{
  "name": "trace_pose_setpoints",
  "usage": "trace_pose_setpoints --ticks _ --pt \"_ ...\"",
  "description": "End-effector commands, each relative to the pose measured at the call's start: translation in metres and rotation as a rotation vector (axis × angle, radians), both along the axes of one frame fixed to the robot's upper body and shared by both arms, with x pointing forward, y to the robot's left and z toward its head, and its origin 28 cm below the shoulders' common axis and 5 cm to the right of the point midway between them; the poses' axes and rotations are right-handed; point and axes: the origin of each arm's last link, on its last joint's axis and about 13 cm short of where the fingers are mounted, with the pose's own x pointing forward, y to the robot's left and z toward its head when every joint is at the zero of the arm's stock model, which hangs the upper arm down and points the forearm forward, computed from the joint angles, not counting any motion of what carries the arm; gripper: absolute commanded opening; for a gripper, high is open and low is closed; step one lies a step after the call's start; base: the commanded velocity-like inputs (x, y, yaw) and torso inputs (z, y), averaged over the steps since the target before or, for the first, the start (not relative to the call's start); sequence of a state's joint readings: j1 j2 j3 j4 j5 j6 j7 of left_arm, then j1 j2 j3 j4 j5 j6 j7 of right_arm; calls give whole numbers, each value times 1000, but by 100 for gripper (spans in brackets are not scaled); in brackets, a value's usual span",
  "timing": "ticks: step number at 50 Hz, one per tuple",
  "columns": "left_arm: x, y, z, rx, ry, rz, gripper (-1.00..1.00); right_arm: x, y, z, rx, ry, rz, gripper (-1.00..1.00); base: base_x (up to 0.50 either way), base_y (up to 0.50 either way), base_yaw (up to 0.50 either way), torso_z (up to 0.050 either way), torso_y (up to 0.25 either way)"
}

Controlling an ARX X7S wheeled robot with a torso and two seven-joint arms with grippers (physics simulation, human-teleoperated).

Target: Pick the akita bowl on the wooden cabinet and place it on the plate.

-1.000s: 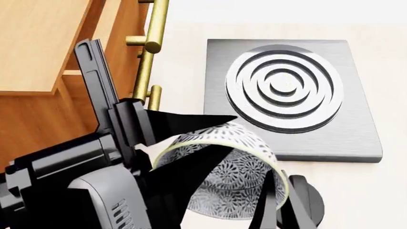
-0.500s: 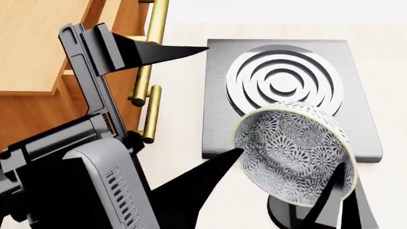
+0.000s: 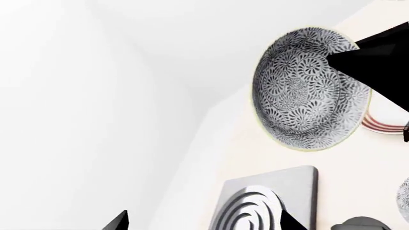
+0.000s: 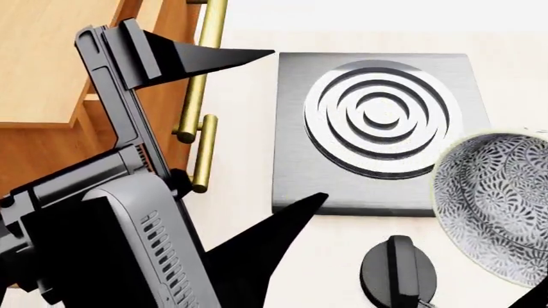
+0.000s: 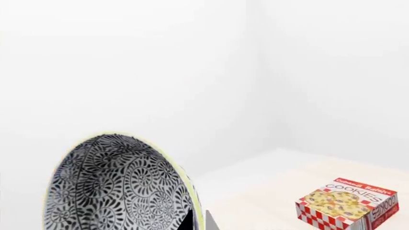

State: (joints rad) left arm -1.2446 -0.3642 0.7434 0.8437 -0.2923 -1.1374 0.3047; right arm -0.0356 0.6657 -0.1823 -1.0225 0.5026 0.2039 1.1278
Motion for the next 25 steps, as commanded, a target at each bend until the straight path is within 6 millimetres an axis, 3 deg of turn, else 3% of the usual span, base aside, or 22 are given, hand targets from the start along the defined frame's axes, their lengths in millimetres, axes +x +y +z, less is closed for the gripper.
trace_pose_setpoints --ticks 1,16,25 --pt "0 0 0 1 17 -5 100 2 -14 4 64 25 -103 -100 0 0 0 0 0" --pt "0 -1 1 9 6 -5 100 -4 -30 11 105 -1 -111 -100 0 0 0 0 0" --pt "0 0 -1 3 5 1 100 -19 -43 21 373 -67 -6 -100 0 0 0 0 0"
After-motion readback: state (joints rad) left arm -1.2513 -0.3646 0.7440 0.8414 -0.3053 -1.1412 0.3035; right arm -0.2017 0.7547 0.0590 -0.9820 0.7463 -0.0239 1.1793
